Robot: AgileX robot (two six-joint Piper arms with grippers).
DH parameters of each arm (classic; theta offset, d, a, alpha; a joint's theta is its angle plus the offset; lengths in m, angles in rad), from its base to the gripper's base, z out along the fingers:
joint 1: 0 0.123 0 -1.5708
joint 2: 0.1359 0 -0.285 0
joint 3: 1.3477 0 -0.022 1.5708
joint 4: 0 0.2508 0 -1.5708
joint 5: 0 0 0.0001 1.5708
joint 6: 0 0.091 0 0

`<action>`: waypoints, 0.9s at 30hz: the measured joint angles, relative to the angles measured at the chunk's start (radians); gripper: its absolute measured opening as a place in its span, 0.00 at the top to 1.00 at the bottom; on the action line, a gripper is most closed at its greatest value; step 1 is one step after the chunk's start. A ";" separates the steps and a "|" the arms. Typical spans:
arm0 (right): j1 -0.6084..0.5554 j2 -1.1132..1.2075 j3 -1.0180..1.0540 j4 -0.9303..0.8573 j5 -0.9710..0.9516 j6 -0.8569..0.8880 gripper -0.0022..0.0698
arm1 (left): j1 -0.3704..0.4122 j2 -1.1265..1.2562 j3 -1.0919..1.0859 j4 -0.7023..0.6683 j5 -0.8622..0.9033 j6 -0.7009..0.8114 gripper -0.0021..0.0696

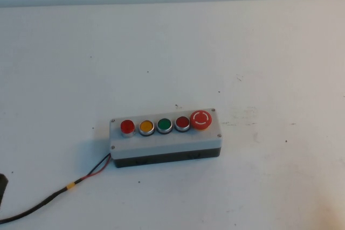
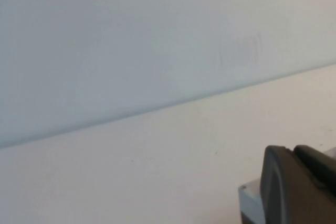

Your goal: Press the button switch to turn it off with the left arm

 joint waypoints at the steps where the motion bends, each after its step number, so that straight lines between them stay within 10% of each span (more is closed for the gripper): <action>1: 0.000 0.000 0.000 0.000 0.000 0.000 0.99 | 0.024 -0.005 0.021 -0.014 -0.009 0.002 0.98; 9: 0.000 0.000 0.000 0.000 0.000 0.000 0.99 | 0.189 -0.006 0.119 -0.123 0.022 0.008 0.98; 27: 0.000 0.000 0.000 0.000 0.000 0.000 0.99 | 0.209 -0.006 0.120 -0.130 0.268 0.011 0.98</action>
